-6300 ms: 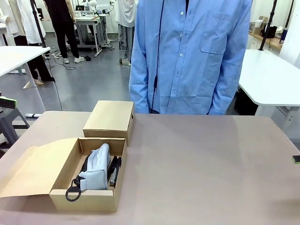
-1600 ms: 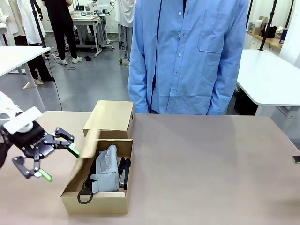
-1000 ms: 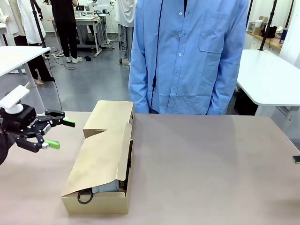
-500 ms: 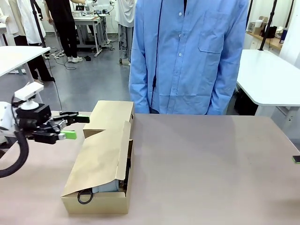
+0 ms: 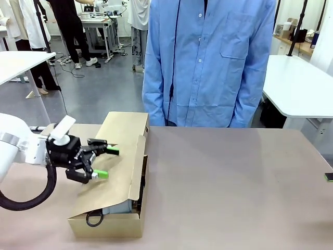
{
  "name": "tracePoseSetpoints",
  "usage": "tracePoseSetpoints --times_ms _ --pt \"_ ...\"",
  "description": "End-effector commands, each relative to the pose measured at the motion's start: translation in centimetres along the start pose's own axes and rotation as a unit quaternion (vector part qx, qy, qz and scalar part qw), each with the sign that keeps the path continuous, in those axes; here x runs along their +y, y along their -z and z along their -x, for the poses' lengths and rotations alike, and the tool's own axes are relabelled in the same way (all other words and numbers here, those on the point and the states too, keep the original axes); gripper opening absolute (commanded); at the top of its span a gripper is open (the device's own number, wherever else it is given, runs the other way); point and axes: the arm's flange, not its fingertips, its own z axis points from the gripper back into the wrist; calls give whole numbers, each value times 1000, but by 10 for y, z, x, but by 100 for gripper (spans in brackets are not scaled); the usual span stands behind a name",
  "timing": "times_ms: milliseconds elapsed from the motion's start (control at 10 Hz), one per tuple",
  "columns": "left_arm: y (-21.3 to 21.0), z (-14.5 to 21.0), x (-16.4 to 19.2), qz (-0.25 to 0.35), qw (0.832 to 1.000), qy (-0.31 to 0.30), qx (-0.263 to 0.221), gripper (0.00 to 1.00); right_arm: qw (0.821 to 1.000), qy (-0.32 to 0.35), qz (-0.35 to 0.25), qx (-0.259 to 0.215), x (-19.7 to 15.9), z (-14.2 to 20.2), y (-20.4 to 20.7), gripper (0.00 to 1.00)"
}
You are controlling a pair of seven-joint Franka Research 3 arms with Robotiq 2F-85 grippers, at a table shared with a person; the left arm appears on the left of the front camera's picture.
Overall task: Place items inside the box.
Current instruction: Close the lid of the Mailer Box closest to the robot.
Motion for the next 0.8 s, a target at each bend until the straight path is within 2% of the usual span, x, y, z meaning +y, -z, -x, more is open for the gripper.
tracePoseSetpoints --times_ms 0,200,500,700 --pt "17 15 -103 42 998 33 31 100 1000 5 -5 -2 5 -1 -1 100" --pt "16 31 -113 45 994 71 69 100 1000 5 -5 -2 5 -1 -1 100" --pt "18 43 -113 13 988 108 105 100 1000 5 -5 -2 5 -1 -1 100" --pt "22 48 -116 20 985 113 129 100 1000 5 -5 -2 5 -1 -1 100"
